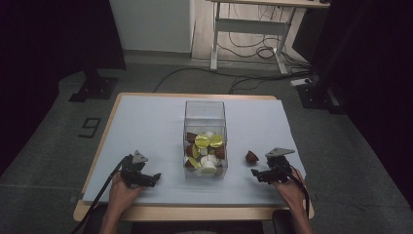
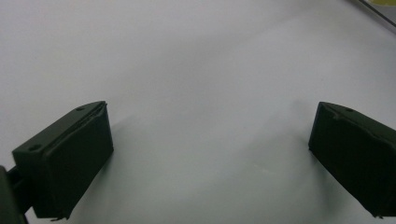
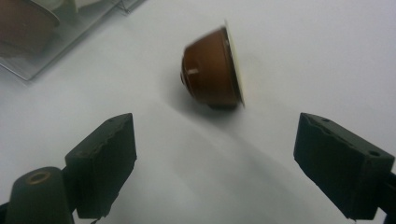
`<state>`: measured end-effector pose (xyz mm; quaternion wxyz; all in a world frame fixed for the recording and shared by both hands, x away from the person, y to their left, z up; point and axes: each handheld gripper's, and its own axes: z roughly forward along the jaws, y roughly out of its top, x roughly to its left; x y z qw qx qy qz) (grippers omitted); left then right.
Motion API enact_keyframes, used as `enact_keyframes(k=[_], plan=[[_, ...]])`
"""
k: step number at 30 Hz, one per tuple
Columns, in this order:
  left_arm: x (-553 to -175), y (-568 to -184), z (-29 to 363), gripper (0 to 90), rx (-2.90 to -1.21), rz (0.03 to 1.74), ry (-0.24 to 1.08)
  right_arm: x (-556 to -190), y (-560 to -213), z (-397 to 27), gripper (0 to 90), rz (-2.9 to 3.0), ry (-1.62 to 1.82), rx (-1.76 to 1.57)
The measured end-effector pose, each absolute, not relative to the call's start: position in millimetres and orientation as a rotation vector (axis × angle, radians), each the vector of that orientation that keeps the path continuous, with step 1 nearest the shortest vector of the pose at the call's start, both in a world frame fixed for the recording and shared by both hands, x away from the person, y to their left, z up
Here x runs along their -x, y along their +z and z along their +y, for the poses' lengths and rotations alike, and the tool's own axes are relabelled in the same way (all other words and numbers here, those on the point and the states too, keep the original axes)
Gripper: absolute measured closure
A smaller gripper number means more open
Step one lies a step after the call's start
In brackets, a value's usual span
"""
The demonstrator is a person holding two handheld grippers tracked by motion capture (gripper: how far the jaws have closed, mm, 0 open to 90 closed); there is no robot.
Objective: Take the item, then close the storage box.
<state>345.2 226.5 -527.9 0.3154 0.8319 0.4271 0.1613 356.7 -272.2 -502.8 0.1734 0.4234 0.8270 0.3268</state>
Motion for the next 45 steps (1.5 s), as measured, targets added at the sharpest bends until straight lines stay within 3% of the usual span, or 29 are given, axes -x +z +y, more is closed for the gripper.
enact_keyframes(k=[23,45], plan=[[-345,-528,226,0.0,-2.192,1.126,0.426,-345,-536,-287,9.4,2.258,0.997,-1.234],[-345,-528,226,0.0,-2.194,1.126,0.425,-346,-535,-287,9.3,2.263,0.99,-1.236]])
